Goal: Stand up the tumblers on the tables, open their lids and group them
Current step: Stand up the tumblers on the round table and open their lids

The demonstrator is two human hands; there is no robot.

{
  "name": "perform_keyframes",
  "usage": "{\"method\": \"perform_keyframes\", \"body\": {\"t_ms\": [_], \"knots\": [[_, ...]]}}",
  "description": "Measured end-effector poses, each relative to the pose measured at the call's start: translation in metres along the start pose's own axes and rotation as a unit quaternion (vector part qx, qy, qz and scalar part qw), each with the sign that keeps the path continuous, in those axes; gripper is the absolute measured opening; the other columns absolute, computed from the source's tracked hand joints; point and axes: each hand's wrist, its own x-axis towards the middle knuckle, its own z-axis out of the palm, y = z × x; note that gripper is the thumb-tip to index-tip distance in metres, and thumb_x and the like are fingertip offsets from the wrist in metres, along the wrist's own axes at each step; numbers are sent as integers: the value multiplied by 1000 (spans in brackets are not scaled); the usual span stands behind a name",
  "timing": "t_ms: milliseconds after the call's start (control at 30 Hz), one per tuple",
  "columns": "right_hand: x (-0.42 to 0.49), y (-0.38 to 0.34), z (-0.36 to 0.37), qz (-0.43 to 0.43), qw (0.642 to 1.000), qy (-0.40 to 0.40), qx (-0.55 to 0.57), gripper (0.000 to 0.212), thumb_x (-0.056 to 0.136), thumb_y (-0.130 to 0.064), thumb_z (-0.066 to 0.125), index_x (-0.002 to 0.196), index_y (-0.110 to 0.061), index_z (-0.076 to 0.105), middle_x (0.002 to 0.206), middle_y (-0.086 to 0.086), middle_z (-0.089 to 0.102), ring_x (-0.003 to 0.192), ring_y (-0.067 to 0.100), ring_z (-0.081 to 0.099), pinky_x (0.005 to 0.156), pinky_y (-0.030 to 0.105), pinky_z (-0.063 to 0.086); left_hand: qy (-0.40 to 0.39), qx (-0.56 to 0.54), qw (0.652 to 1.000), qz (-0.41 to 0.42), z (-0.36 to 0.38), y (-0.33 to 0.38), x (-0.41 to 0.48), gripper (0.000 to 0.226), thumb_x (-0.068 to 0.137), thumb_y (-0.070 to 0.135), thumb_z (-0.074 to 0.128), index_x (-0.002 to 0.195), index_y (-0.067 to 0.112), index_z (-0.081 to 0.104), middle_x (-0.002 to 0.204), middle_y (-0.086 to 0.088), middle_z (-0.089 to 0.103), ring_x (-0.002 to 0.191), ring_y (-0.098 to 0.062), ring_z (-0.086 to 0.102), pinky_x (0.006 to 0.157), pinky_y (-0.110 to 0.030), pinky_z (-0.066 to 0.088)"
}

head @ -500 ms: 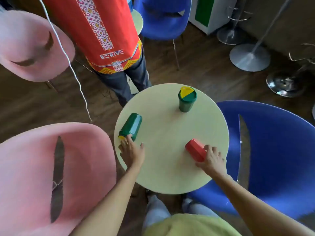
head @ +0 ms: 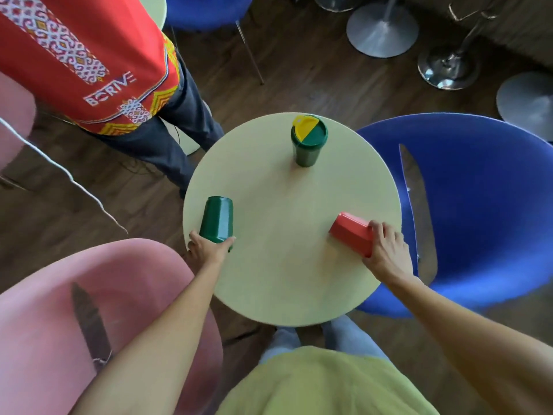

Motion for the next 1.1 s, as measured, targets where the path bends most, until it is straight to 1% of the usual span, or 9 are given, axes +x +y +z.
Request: {"method": "perform_keyframes", "body": {"t_ms": [100,200,333,433,467,600,867,1000,1100], "knots": [[2,2,2,4,1000,-5,13,70,71,-10,70,132,-17,36,126,12,45,114,37,45,78,45,46,-13,15,1000,-14,4,4,-7,90,67,31,87,134,3,33,138,-26,43,127,-43,44,99,-49,43],[2,3,1,3,999,-6,32,72,69,-10,71,131,-18,36,127,12,44,114,38,44,78,45,46,4,20,1000,-12,5,10,-19,87,64,29,88,131,4,37,137,-24,44,123,-42,46,94,-49,45],[2,2,0,8,999,-4,42,73,68,-10,71,131,-20,36,128,11,42,113,37,43,79,44,47,31,8,998,55,7,21,-36,86,63,25,88,133,9,42,135,-19,39,118,-42,47,89,-46,46],[3,1,-1,12,999,-8,49,74,68,-10,70,132,-21,35,129,11,42,114,37,43,82,44,47,32,16,994,107,8,34,-47,85,62,25,85,134,15,40,132,-17,38,113,-40,46,84,-40,44],[3,1,-1,11,999,-7,50,74,67,-10,70,132,-21,35,129,10,42,115,37,43,82,44,47,37,20,992,120,8,39,-50,86,62,26,85,133,17,39,132,-16,39,113,-40,46,83,-41,44],[3,3,-1,9,999,-10,46,74,68,-12,71,131,-21,35,128,10,42,114,36,44,83,45,48,64,52,982,169,10,60,-57,82,61,31,82,128,17,37,134,-15,43,114,-40,45,87,-48,47],[3,5,-2,7,999,-13,51,71,70,-12,70,131,-22,35,129,9,42,114,35,43,82,43,46,53,129,952,272,24,80,-61,86,63,42,81,137,20,44,136,-7,42,113,-38,44,90,-43,45],[3,5,-2,9,998,-16,56,72,70,-12,70,131,-23,34,130,9,41,115,34,42,84,43,46,36,161,941,294,23,80,-59,93,65,49,80,143,20,39,140,-8,40,117,-37,41,94,-41,42],[2,5,-2,6,998,-12,59,73,70,-11,70,132,-23,33,131,9,40,116,34,41,84,43,47,-10,174,937,304,17,75,-54,105,65,45,84,150,25,26,146,-8,30,122,-37,37,97,-43,43]]}}
